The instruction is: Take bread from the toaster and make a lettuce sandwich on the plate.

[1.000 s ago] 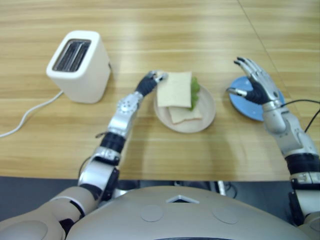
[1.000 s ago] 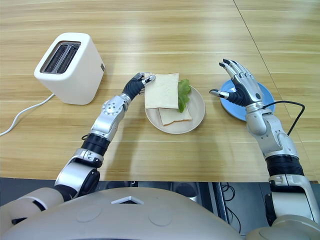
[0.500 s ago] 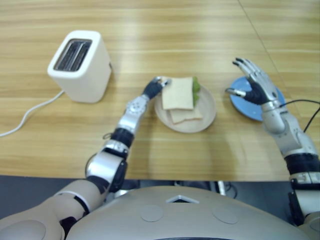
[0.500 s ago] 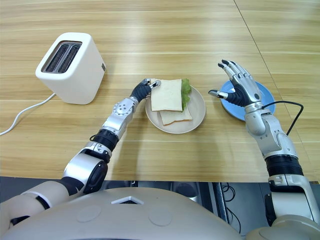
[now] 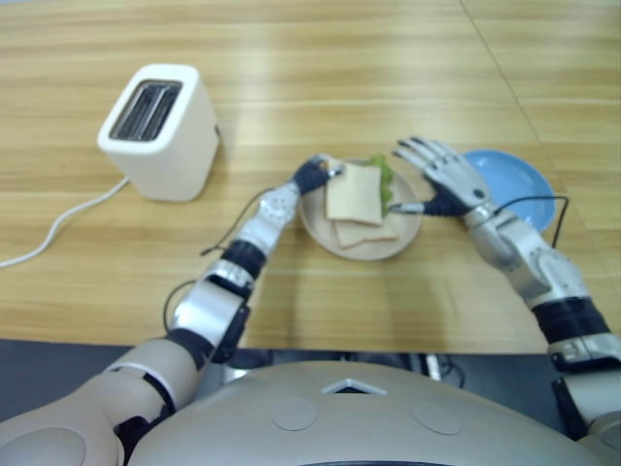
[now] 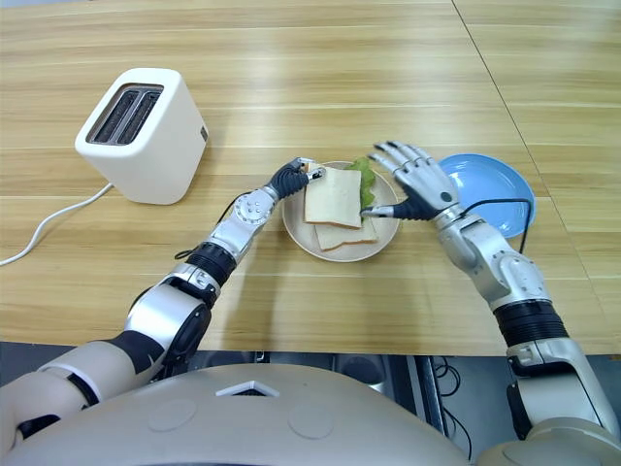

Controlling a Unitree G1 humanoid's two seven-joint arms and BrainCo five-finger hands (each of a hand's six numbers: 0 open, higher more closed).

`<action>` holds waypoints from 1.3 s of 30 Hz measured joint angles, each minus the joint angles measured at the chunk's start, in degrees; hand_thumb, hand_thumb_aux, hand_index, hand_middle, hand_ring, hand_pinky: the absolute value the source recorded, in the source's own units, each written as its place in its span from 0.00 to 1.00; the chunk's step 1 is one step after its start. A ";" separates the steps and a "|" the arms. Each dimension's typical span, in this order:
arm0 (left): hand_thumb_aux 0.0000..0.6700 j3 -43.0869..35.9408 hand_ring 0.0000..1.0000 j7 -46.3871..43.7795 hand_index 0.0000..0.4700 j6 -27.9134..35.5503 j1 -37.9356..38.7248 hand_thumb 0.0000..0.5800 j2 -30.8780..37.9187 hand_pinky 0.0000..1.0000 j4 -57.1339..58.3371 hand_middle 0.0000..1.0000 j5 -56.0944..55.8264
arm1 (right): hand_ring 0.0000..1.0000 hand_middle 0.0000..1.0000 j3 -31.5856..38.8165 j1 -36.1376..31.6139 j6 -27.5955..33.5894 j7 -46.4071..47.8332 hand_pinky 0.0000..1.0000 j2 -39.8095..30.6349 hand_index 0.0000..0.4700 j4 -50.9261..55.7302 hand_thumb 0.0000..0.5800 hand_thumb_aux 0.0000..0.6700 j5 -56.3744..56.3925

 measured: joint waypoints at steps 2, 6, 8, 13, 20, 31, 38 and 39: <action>0.75 -1.00 1.00 0.92 0.74 0.07 -0.35 0.94 0.02 1.00 0.67 1.00 1.45 | 0.00 0.00 1.93 0.12 0.52 0.12 0.00 0.06 0.00 -1.52 0.00 0.00 -2.38; 0.77 -3.05 1.00 3.07 0.75 0.60 -0.90 0.95 0.10 1.00 1.64 1.00 4.52 | 0.00 0.00 6.17 0.19 1.62 1.03 0.00 0.29 0.00 -3.48 0.00 0.00 -6.98; 0.78 -3.65 1.00 3.82 0.77 0.78 -1.08 0.95 0.13 1.00 1.92 1.00 5.36 | 0.00 0.00 7.54 0.28 1.92 1.44 0.00 0.40 0.00 -3.61 0.00 0.00 -8.31; 0.81 -4.61 1.00 5.81 0.79 1.41 -1.25 0.96 0.93 1.00 2.08 1.00 7.33 | 0.00 0.00 9.60 1.39 2.92 2.72 0.00 -0.06 0.00 -4.72 0.00 0.00 -10.80; 0.87 -5.07 1.00 7.39 0.85 2.34 -1.12 0.98 1.92 1.00 1.96 1.00 8.50 | 0.00 0.00 10.51 3.35 4.58 7.09 0.00 -0.69 0.00 -6.30 0.00 0.00 -10.87; 0.00 -6.22 0.00 11.69 0.00 4.57 3.62 0.00 7.21 0.00 -8.78 0.00 13.46 | 0.00 0.00 12.93 2.66 6.29 13.98 0.00 0.85 0.00 -5.91 0.00 0.00 -8.42; 0.00 -0.01 0.00 20.43 0.00 14.91 9.55 0.00 19.01 0.00 -41.04 0.00 26.28 | 0.00 0.00 13.06 2.47 6.51 14.04 0.00 1.51 0.00 -4.66 0.00 0.00 -8.41; 0.00 0.12 0.00 20.30 0.00 15.55 9.96 0.00 19.73 0.00 -43.98 0.00 27.36 | 0.00 0.00 13.16 2.26 6.38 14.04 0.00 1.74 0.00 -4.28 0.00 0.00 -8.41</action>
